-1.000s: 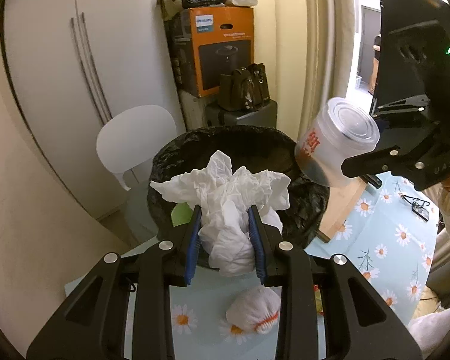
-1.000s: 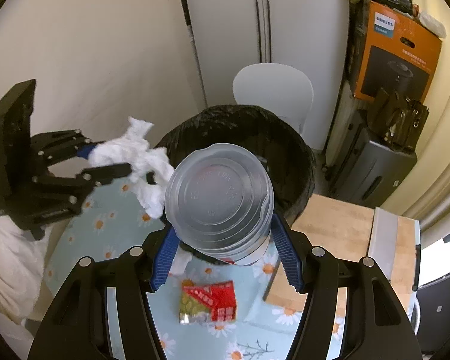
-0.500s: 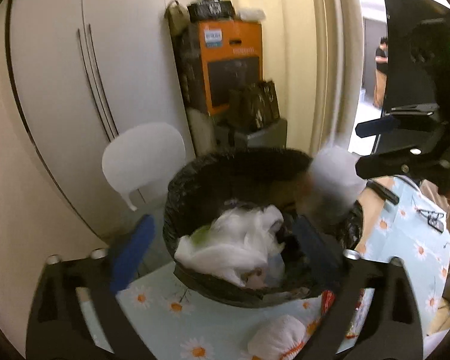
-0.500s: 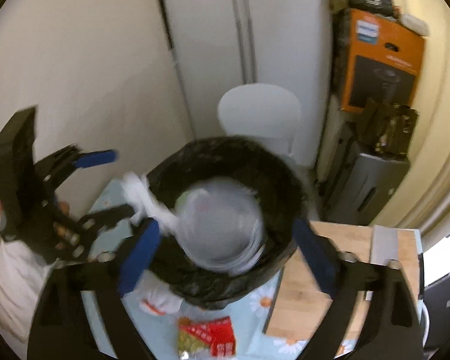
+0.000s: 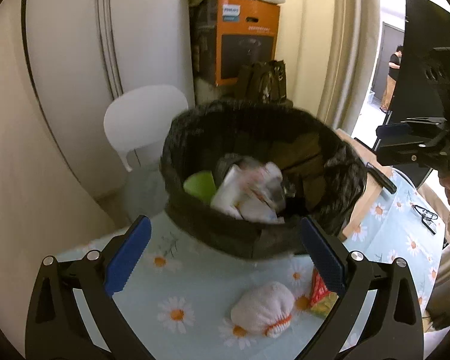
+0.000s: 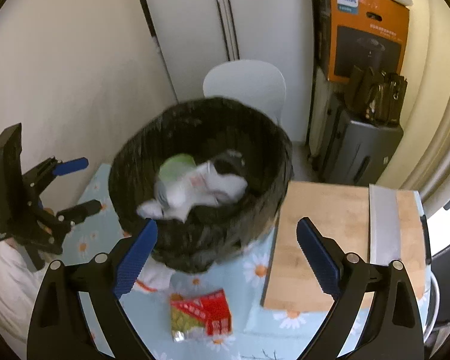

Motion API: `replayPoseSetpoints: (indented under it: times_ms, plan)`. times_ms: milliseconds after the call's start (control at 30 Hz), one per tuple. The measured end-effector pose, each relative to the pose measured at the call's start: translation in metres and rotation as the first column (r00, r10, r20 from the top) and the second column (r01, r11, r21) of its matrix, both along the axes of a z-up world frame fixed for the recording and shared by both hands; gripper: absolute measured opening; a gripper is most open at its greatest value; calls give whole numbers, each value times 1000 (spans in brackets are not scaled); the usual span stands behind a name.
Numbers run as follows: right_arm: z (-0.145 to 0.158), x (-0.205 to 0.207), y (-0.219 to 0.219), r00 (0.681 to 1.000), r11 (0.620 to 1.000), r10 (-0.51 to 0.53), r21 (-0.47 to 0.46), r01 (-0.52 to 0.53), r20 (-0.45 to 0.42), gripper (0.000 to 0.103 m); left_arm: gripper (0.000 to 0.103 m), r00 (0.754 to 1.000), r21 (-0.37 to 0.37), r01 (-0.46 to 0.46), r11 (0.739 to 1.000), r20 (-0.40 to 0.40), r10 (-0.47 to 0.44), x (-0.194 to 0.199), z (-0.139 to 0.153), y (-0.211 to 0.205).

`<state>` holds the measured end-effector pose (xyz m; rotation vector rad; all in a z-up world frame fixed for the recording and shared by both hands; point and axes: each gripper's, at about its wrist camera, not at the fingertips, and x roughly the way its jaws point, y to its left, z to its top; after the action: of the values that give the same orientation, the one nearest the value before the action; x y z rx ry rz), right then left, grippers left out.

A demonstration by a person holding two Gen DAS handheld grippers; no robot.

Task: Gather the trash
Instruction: 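Move both open tools back toward the sock ball and red wrapper, then grasp the white sock ball with the left tool while the right tool grasps the red wrapper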

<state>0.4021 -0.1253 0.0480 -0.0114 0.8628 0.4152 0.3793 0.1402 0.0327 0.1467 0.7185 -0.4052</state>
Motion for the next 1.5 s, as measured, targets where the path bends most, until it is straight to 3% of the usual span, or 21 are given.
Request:
replayPoseSetpoints:
  times_ms: [333,800,967,1200,1500]
  plan:
    - [-44,-16,-1,995,1000,2,-31,-5,-102,90,97,995,0,-18,1000,-102,18,-16,-44,4]
    - [-116,-41,-11,967,998,-49,-39,41,-252,90,97,976,-18,62,998,-208,-65,-22,-96,-4]
    - [-134,-48,-12,954,998,-56,-2,58,-295,90,97,965,-27,80,996,-248,-84,-23,-115,-8]
    - [-160,-54,-10,938,995,-97,-30,93,-334,90,97,941,-52,98,994,-320,-110,-24,-141,-11]
    - [-193,-58,11,922,993,-102,-88,75,-374,90,97,932,1,110,994,-347,-103,-21,-167,-22]
